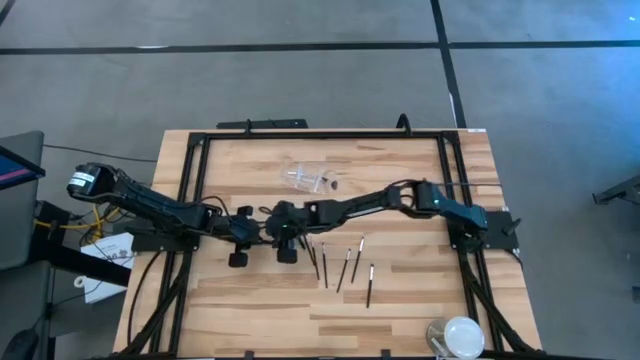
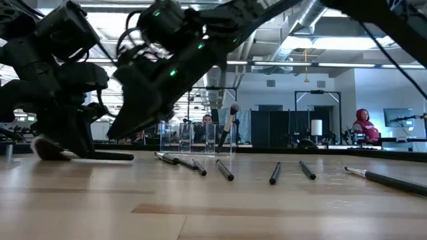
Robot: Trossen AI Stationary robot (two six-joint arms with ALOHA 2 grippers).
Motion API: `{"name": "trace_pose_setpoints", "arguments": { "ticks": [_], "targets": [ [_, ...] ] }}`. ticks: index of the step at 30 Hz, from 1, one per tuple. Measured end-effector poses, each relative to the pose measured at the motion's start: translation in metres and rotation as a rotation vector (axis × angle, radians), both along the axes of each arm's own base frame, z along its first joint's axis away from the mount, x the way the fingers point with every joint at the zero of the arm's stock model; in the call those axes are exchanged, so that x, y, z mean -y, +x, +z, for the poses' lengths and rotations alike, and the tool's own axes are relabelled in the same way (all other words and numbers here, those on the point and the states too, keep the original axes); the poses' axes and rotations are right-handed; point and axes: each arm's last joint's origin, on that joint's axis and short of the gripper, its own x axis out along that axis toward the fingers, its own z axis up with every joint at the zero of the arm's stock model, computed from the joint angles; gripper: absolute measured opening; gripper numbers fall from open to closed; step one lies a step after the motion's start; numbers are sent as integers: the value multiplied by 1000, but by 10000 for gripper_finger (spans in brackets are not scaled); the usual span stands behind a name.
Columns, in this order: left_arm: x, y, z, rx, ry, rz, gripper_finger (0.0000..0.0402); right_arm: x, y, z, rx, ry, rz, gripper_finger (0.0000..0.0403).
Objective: Sort items
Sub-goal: Put the highlighter brush into the transparent organizer
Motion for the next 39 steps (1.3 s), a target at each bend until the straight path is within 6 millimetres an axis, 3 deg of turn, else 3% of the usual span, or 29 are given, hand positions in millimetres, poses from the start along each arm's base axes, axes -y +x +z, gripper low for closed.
{"name": "trace_pose_setpoints", "arguments": {
  "ticks": [5,10,17,26,32,39],
  "targets": [
    [-1,0,0,4,13,13,36,-1,11,-17,-28,10,8,139],
    [-1,1,1,22,34,31,35,-1,11,-18,-30,12,8,144],
    [-1,1,4,41,33,35,4,4,11,-26,-51,-10,12,140],
    [-1,1,4,43,31,40,4,11,10,-26,-74,-17,2,87],
    [-1,2,4,49,-6,80,9,12,8,-26,-95,-36,15,24],
    [1,0,12,96,-79,130,49,12,8,-25,-87,-23,-3,31]
  ]
}}
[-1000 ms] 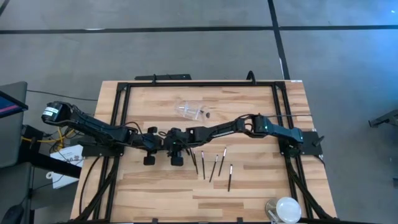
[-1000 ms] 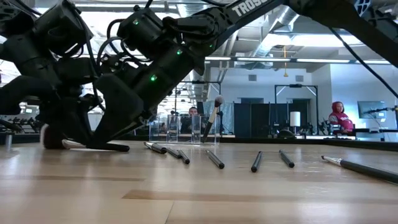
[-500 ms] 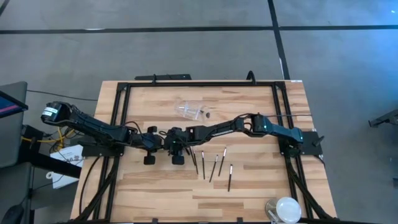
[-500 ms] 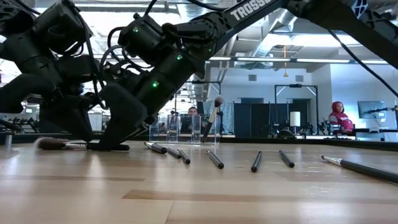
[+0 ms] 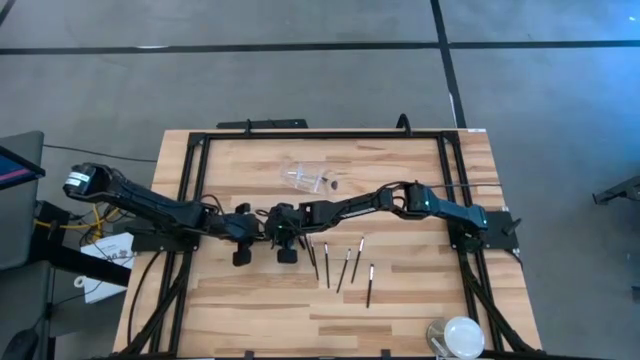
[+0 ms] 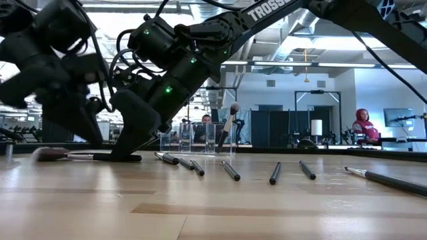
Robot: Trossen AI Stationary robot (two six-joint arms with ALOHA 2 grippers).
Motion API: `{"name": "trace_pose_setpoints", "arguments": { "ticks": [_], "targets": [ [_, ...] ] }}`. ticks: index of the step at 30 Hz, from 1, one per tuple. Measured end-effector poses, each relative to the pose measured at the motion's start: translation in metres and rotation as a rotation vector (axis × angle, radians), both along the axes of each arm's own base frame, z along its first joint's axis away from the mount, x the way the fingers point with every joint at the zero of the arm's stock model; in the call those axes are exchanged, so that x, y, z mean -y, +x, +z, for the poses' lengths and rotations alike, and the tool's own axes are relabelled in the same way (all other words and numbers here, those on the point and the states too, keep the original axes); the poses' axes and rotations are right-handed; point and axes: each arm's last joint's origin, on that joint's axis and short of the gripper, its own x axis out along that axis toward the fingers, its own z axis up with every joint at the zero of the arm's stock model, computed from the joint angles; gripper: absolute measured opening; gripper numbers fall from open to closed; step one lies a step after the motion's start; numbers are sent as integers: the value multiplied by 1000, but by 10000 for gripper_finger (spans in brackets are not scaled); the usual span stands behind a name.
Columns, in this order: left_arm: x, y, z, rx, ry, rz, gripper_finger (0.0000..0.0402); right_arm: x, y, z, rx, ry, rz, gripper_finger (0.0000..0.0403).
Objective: Sort items
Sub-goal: Put the highlighter brush into the transparent organizer
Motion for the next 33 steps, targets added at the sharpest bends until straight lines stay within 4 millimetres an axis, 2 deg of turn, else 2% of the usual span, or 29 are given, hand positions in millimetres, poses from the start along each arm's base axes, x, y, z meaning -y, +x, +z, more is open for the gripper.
{"name": "trace_pose_setpoints", "arguments": {
  "ticks": [3,7,11,17,20,24,30,33],
  "targets": [
    [5,-2,10,64,-67,-1,74,1,1,2,2,-7,-28,25],
    [17,-8,19,104,-255,-15,95,4,4,8,12,-23,-73,25],
    [26,-17,8,91,-388,76,99,4,8,22,26,-32,-81,25],
    [30,-29,-7,158,-351,234,100,4,9,51,-22,-227,-153,25],
    [30,-30,-6,193,-324,262,100,5,3,76,-62,-378,-198,25],
    [28,-30,0,270,-270,283,100,8,-19,120,-113,-494,-245,25],
    [21,-31,12,430,-147,393,100,10,-70,200,-107,-549,-337,25],
    [18,-32,20,493,-111,410,100,7,-96,222,-80,-531,-356,25]
  ]
}}
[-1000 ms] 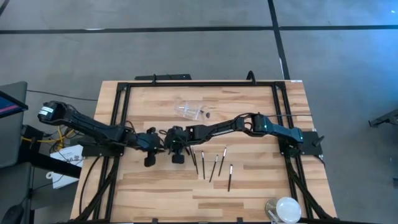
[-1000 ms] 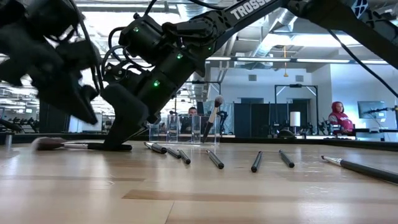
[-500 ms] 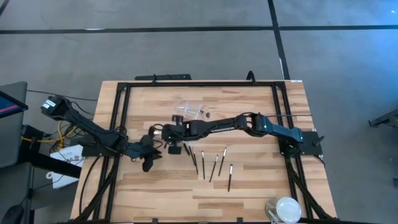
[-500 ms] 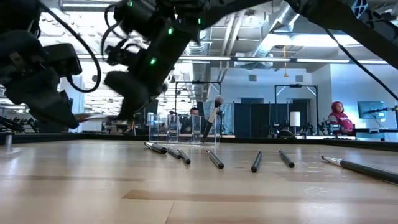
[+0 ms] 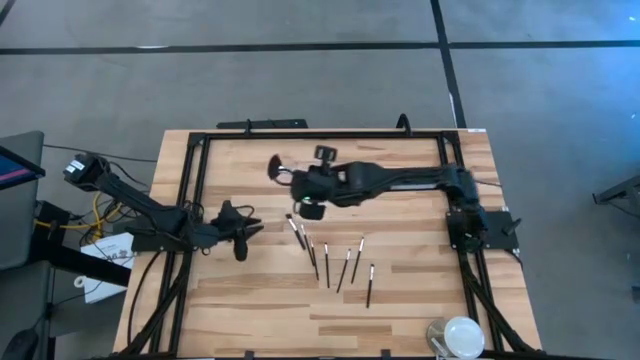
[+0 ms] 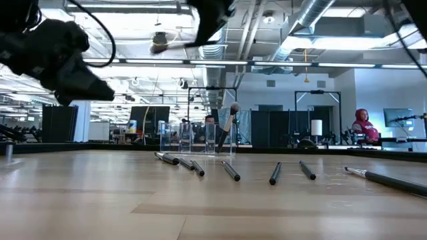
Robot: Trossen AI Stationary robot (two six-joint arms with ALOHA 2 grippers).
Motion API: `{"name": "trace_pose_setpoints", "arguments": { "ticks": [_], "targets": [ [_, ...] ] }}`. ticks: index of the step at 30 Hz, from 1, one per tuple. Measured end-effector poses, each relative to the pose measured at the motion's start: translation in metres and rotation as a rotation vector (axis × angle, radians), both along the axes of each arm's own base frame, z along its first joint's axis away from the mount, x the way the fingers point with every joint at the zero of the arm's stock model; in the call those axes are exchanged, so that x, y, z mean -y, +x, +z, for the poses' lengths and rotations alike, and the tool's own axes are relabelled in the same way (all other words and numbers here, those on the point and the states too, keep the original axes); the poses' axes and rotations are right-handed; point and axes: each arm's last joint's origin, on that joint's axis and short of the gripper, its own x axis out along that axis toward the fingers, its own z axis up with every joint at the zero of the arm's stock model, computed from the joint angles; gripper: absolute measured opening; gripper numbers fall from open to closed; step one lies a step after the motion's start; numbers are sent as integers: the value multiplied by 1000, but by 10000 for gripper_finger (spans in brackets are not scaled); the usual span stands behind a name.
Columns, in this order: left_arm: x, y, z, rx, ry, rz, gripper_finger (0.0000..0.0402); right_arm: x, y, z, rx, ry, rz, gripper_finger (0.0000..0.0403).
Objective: Sort items
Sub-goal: Put the highlighter brush into the transparent organizer
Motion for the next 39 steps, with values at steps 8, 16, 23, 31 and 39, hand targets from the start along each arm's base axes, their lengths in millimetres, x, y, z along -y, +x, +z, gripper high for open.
{"name": "trace_pose_setpoints", "arguments": {
  "ticks": [8,16,23,31,39],
  "targets": [
    [-16,11,34,266,72,95,100,-16,-40,-15,265,56,88,26],
    [-37,19,55,436,171,72,100,1,-53,-52,899,159,343,34],
    [-50,23,64,535,247,-77,100,25,-30,-92,983,403,454,25],
    [-58,29,57,482,267,-80,100,38,-3,-109,979,487,433,30],
    [-58,30,58,491,268,-85,100,38,4,-112,956,505,439,32]
  ]
}}
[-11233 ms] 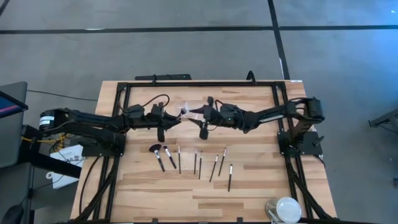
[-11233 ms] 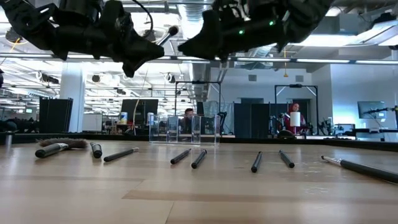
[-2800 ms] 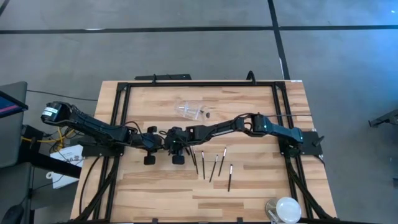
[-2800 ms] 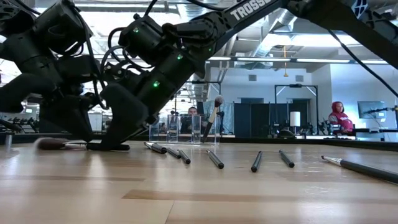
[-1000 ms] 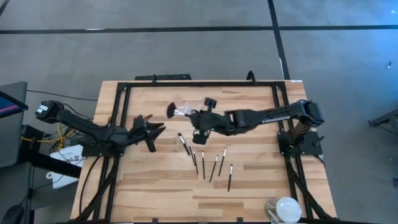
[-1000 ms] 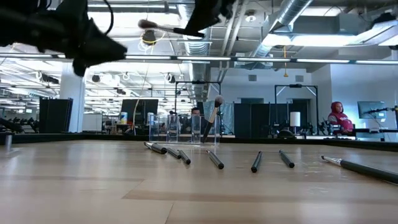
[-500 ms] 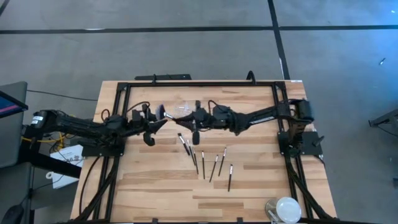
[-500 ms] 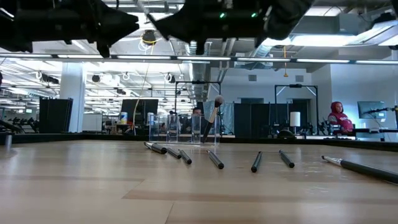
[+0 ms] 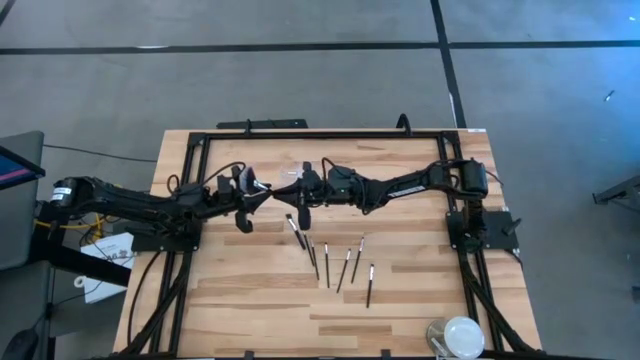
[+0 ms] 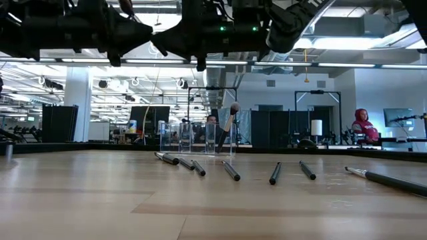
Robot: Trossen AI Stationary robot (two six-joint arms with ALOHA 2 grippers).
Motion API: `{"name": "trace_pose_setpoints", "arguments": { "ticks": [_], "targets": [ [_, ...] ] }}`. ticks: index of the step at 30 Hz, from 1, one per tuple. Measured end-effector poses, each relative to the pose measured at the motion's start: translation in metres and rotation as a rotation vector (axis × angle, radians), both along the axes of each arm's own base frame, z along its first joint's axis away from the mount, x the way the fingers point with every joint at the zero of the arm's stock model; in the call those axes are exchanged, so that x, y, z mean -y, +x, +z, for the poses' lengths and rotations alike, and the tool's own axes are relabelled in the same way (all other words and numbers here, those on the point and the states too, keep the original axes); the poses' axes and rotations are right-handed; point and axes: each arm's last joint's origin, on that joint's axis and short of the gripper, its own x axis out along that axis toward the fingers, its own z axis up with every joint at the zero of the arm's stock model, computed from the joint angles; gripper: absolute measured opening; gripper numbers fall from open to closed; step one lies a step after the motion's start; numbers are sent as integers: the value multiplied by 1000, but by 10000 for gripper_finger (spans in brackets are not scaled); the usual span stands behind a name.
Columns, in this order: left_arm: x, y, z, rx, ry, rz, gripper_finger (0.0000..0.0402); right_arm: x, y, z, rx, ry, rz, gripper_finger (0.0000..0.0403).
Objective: Sort items
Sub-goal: Put the highlighter brush into the transparent organizer
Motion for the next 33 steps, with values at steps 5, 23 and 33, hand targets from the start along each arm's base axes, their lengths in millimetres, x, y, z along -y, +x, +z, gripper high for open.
{"name": "trace_pose_setpoints", "arguments": {
  "ticks": [5,23,33],
  "targets": [
    [0,0,1,11,0,0,92,0,-1,1,-1,-2,1,29],
    [1,-1,4,40,1,-19,46,0,-1,-1,-39,-46,2,67],
    [-1,1,-3,-18,-8,44,49,6,-10,4,-157,-128,-94,149]
  ]
}}
